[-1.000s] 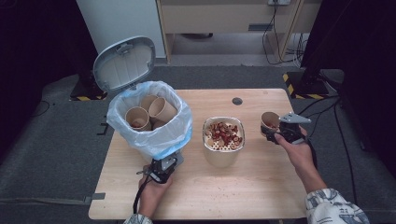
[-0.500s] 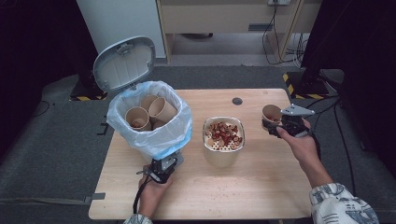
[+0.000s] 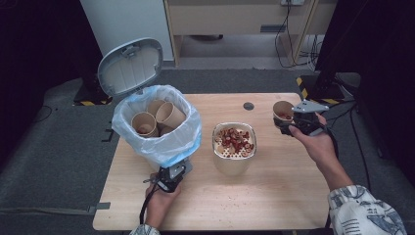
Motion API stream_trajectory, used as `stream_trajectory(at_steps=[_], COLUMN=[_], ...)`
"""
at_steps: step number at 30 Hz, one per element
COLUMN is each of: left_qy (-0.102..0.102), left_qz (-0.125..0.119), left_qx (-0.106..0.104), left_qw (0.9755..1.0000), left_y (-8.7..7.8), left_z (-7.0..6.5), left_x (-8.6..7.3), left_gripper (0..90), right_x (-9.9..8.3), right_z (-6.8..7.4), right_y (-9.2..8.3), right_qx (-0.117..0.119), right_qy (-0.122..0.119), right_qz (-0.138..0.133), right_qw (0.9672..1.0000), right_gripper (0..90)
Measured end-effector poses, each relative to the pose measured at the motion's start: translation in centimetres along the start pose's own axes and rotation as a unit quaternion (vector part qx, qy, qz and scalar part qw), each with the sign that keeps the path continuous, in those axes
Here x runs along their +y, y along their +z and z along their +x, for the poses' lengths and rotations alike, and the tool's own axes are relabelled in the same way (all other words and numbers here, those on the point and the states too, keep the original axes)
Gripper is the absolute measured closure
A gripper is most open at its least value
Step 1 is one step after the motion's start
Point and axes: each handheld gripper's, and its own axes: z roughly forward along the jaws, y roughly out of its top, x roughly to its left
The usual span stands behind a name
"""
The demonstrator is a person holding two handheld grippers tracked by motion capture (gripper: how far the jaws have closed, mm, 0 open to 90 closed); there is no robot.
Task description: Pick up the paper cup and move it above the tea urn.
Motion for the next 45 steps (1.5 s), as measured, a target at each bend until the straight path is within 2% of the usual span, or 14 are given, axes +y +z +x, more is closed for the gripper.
stream_trajectory(at_steps=[5, 10, 13, 18, 21, 30, 45], left_qy=[0.000, 0.000, -0.001, -0.001, -0.001, 0.000, -0.001], left_qz=[0.000, 0.000, 0.000, 0.000, 0.000, 0.000, 0.000], left_qx=[0.000, 0.000, -0.001, -0.001, -0.001, -0.001, -0.001], left_qw=[1.0000, 1.0000, 1.0000, 1.0000, 1.0000, 1.0000, 1.0000], left_y=[0.0, 0.0, 0.0, 0.0, 0.0, 0.0, 0.0], left_z=[0.0, 0.0, 0.0, 0.0, 0.0, 0.0, 0.0], left_x=[0.0, 0.0, 0.0, 0.0, 0.0, 0.0, 0.0], left_gripper=[89.2, 89.2, 89.2, 89.2, 89.2, 89.2, 89.2], right_x=[1.2, 2.3, 2.8, 3.3, 3.4, 4.2, 5.6], right_z=[0.3, 1.0, 1.1, 1.7, 1.6, 2.0, 2.1], right_y=[-0.2, -0.3, -0.3, -0.2, -0.2, -0.3, -0.6], right_qx=[0.001, 0.009, 0.007, 0.019, 0.019, 0.025, 0.032], right_qy=[-0.010, -0.030, -0.031, -0.045, -0.039, -0.044, -0.060], right_qz=[-0.003, -0.007, -0.010, -0.013, -0.015, -0.021, -0.029], right_qw=[0.9999, 0.9995, 0.9994, 0.9987, 0.9989, 0.9985, 0.9973], right_gripper=[32.6, 32.4, 32.4, 32.4, 32.3, 32.2, 32.2])
